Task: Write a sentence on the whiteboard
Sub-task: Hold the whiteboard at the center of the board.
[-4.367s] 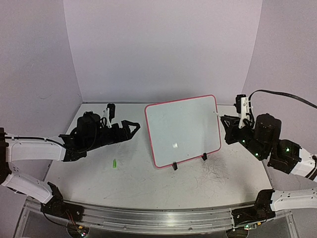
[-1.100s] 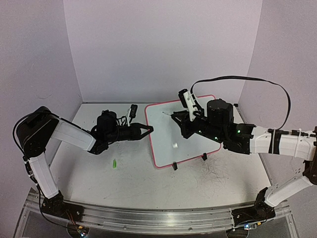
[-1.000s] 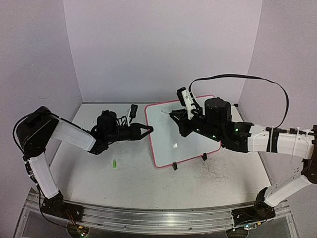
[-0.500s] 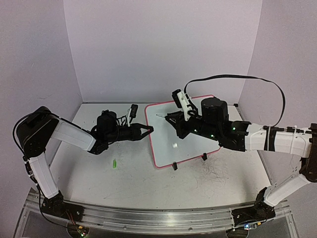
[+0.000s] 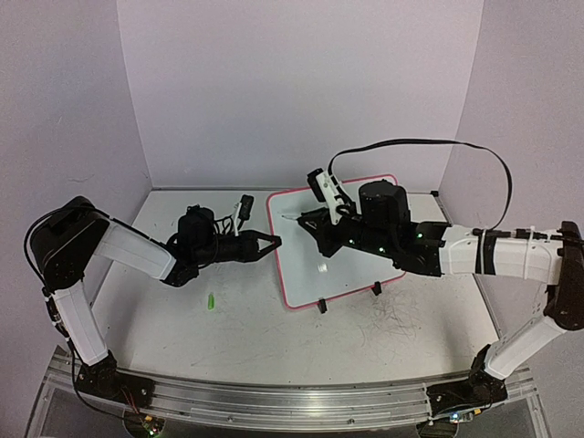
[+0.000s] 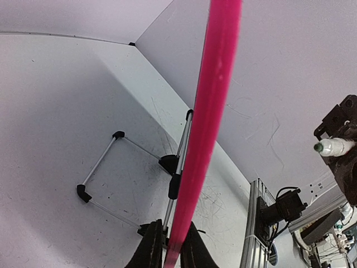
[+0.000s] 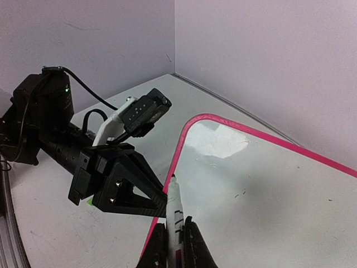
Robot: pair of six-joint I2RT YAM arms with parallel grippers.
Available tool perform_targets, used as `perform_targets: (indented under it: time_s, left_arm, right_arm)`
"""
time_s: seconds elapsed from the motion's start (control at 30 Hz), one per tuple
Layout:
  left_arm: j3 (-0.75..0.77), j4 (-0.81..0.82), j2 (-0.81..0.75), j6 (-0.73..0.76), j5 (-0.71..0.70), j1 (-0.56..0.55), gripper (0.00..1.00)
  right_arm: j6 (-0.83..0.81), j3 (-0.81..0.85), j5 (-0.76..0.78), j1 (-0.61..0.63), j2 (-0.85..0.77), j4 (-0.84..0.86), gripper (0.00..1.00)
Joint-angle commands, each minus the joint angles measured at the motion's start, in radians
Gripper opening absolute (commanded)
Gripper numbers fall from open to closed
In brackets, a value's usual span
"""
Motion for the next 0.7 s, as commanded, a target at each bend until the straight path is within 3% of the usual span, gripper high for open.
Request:
perform_targets:
  time_s: [0.0,0.67]
  left_arm:
    - [0.001,0.043,-0.028,0.021,0.016,0.005,0.11]
    - [-0.01,0.042,-0.027,0.062,0.012,0.005,0.04]
  right_arm:
    - [0.001,0.055,0.027,0.006,0.016,0.023,0.0]
    - [-0.029,0.125,0.153,0.041,0.108,0.005,0.0]
